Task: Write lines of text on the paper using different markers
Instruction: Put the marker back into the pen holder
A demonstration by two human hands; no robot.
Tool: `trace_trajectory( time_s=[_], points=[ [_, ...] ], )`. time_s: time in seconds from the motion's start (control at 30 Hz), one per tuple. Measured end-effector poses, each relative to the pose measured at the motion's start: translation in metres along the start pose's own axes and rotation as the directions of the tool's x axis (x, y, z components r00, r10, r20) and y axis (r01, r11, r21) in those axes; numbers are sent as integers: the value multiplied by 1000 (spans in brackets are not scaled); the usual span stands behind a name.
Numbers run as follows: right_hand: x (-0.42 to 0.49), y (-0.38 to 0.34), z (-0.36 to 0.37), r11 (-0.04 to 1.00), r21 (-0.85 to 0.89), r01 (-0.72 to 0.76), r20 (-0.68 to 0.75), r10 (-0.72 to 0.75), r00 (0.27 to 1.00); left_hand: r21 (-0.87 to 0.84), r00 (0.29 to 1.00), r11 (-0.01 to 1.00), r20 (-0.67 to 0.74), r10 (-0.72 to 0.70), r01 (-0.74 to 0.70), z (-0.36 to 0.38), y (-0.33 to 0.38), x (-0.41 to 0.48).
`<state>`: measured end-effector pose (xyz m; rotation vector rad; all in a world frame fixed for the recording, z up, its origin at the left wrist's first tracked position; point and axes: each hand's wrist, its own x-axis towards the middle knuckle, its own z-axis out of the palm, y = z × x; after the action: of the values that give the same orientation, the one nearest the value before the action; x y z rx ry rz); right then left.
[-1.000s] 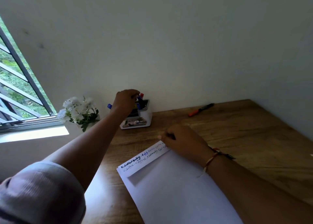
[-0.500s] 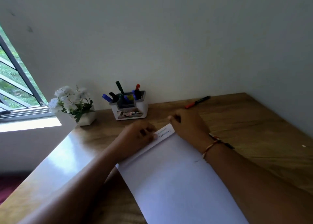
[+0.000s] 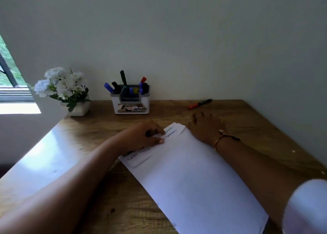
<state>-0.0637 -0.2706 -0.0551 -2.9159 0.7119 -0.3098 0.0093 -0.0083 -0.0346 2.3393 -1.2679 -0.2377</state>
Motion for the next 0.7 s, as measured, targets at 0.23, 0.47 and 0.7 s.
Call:
trace_trajectory(
  time_s=[0.23,0.47,0.7],
  points=[
    [33,-2,2,992,-6,124,25,-124,992,-3,999,1000,41,6,-6,0,1,4],
    [38,2,2,990,27,142,-2,-142,990,-12,998,1000,70,0,1,-1,4,7],
    [27,2,-9,942,169,291,-209,-254,944,-15,996,1000,84,-8,10,-3,6,5]
  ],
)
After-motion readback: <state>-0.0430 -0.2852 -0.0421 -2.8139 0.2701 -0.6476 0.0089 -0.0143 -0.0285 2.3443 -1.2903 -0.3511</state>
